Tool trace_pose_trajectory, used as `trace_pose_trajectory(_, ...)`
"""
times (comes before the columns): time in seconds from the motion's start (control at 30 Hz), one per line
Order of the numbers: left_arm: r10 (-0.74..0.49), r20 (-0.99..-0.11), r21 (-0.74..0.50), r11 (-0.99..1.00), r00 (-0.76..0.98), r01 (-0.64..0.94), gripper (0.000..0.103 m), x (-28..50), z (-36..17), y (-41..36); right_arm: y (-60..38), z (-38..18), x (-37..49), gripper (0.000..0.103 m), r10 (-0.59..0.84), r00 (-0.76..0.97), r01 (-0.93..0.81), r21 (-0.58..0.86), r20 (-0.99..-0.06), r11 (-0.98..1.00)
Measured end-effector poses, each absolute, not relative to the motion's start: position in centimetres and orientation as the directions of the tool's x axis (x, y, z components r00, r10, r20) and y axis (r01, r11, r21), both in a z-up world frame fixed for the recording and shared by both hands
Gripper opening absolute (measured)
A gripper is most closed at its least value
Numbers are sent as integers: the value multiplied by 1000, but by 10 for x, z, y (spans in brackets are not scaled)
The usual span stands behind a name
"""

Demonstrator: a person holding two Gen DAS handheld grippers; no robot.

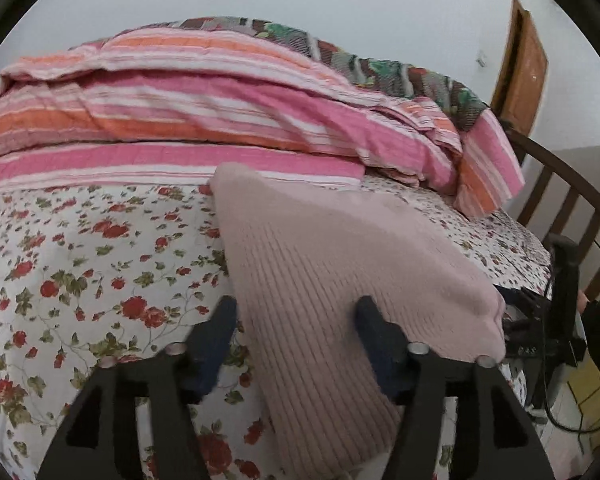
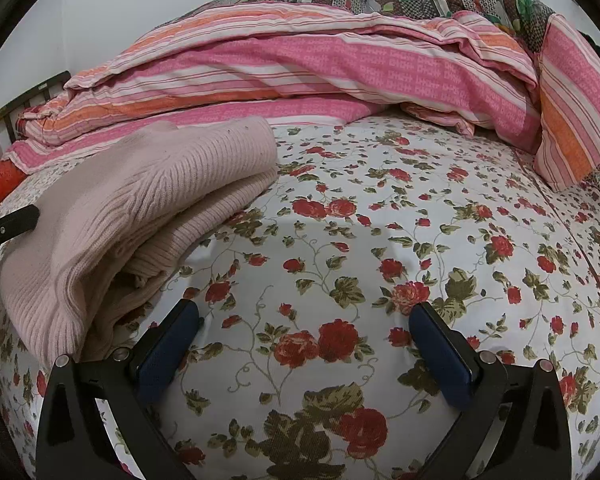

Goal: Fold small clothes

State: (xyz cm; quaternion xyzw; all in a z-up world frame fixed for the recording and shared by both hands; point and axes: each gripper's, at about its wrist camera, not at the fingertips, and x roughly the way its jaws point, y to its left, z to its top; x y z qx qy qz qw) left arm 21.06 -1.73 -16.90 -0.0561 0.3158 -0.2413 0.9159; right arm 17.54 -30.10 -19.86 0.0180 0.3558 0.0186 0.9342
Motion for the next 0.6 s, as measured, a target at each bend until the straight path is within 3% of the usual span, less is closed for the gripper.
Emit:
trace_pose_trajectory(0.07,-466,-561,-248,883,685,398,70,212,-172,-19,-302,-199,176,103,48,746,-22,47,-664,999)
trace_pose_trajectory(0.13,-466,-566,-258,884,680,390,71,212,-177,-19,-301,-199,176,103,47,746,-22,47,-664,999)
trace_pose_trajectory(0.27,-507,-555,-285,861,660,422,56,204,-182,-19,-301,-199,176,103,48,746,-22,47,-664,999)
trace_pose_trajectory(0.6,-489,-548,-269,871,678,411,56,196,-184,-21,-301,-199,176,103,48,746,-23,47,-664,999)
